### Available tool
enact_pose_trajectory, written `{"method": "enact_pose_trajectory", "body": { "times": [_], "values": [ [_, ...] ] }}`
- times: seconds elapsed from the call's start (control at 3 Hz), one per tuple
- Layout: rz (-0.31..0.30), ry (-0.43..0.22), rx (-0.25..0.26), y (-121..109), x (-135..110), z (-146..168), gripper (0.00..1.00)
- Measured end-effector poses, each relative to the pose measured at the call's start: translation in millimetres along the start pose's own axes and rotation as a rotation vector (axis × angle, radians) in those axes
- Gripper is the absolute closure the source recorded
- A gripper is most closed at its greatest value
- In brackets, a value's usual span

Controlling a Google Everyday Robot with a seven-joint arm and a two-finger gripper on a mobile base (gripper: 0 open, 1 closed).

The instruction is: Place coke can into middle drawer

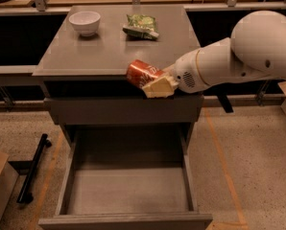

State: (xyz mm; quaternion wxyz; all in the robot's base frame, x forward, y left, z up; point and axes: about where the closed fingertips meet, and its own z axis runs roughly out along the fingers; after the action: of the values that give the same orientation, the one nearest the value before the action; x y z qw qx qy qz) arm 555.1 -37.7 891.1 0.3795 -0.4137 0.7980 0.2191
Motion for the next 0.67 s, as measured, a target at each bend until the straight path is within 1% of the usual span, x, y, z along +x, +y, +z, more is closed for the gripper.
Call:
{"method": "enact_pose_trajectory", "body": {
  "times": [0.33,0.67],
  "values": [
    [-0.002,0.050,-0.045,19,27,11,1.00],
    [0.017,0.098,-0.079,47,80,34,1.00]
  ]
}}
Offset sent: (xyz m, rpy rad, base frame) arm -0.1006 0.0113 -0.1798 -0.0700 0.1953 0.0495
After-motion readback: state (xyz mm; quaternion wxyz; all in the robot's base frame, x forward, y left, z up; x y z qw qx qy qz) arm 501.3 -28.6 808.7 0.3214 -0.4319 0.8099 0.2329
